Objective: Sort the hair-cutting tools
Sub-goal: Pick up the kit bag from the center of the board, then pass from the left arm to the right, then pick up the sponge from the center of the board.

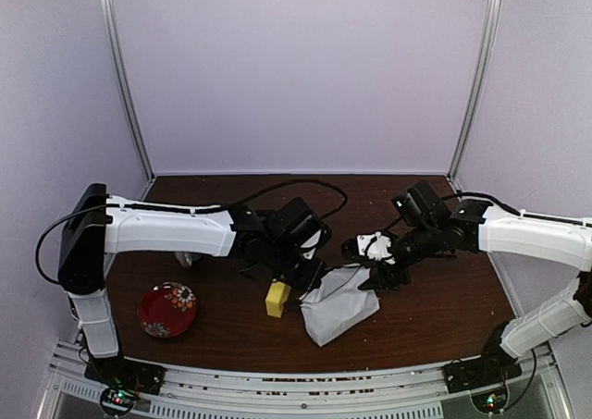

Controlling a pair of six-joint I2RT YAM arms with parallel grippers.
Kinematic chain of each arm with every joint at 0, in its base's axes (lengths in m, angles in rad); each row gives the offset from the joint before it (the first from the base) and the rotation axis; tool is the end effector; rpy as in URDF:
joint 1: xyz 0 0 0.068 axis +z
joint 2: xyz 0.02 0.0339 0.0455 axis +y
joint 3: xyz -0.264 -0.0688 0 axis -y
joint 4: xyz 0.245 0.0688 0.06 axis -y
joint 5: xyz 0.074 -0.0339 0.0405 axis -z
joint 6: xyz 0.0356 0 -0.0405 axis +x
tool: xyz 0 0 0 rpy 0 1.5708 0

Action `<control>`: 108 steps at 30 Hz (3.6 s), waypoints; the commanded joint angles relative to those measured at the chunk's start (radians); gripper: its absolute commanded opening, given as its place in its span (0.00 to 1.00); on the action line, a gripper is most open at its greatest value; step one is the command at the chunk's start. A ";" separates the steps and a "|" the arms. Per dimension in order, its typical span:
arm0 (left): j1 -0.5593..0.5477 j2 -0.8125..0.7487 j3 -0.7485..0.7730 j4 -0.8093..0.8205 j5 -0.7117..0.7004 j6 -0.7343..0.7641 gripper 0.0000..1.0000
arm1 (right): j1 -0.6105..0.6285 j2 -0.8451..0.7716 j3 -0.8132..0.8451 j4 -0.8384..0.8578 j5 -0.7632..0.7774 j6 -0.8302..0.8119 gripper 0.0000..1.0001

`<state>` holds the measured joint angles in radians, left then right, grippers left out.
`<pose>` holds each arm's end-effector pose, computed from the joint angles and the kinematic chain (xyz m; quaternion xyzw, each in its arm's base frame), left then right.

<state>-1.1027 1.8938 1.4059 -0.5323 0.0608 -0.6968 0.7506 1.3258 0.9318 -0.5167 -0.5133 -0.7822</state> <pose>0.1811 -0.3630 0.2087 0.2020 0.9405 -0.2310 0.1460 0.1852 0.1967 0.2480 -0.6939 0.6022 0.2352 0.3172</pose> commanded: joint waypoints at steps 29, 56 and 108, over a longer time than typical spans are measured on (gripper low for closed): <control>0.003 -0.119 -0.042 0.276 -0.085 0.253 0.00 | -0.025 0.223 0.086 0.082 -0.035 0.138 0.24; 0.009 -0.150 -0.203 0.018 -0.180 -0.126 0.49 | -0.054 0.113 0.034 0.027 -0.086 0.260 0.00; 0.094 0.038 -0.064 -0.127 -0.121 -0.073 0.45 | -0.056 0.138 0.051 -0.007 -0.116 0.228 0.01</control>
<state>-1.0214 1.9087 1.3159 -0.6823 -0.0811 -0.7914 0.6998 1.4609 0.9485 -0.5179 -0.6037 -0.5468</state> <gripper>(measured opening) 0.470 0.012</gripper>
